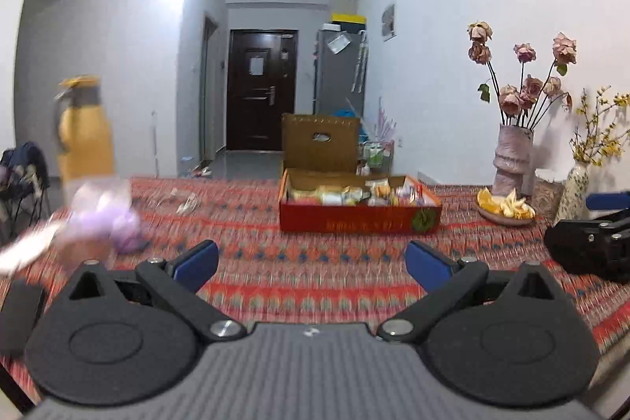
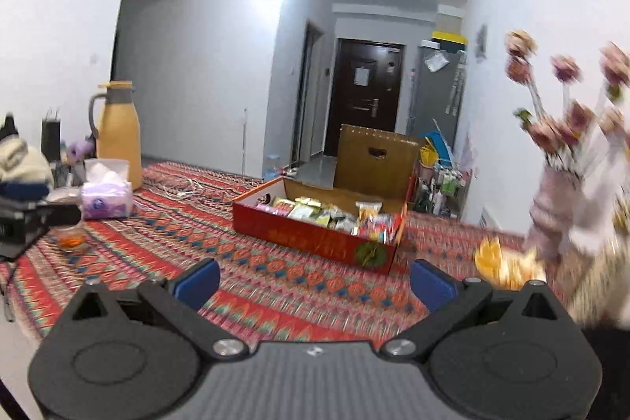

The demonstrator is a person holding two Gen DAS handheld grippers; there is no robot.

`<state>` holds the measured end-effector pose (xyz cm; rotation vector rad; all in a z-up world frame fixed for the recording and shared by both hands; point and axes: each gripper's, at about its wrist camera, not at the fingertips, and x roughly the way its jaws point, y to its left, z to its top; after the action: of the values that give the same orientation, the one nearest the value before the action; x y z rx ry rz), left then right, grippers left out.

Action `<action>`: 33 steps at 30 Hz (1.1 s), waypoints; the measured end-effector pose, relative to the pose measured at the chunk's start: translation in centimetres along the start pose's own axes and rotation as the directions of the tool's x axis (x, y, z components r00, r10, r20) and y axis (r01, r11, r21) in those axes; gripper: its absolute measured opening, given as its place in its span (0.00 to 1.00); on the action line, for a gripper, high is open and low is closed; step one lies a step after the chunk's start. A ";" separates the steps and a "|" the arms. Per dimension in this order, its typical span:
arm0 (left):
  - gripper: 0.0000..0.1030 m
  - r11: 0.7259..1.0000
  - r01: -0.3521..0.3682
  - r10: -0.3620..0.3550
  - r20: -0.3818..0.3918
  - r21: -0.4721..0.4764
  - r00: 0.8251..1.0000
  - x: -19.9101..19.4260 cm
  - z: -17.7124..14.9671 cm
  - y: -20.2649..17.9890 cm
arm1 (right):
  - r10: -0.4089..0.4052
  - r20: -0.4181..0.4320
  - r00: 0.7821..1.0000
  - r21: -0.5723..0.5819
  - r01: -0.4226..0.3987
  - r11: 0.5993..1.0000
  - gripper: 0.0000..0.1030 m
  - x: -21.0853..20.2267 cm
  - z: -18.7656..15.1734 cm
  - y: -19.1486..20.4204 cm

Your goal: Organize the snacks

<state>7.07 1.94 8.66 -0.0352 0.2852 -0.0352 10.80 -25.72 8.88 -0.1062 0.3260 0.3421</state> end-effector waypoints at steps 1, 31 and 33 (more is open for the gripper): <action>1.00 1.000 -0.006 0.006 -0.008 -0.010 1.000 -1.1 -1.2 -0.1 | -0.006 0.008 1.000 0.022 0.006 1.000 1.00 -0.9 -1.3 0.5; 1.00 0.998 -0.047 0.047 -0.007 0.046 0.999 -5.0 -8.1 -2.8 | -0.067 -0.003 0.998 0.082 0.067 0.994 1.00 -3.8 -11.0 6.5; 1.00 0.998 -0.048 0.048 -0.004 0.046 0.999 -5.1 -8.1 -2.8 | -0.069 -0.007 0.998 0.081 0.070 0.994 1.00 -3.7 -11.1 6.5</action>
<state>-0.18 -0.86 2.42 0.0178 0.2903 0.0058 1.95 -22.51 -0.70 -0.0382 0.3386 0.2593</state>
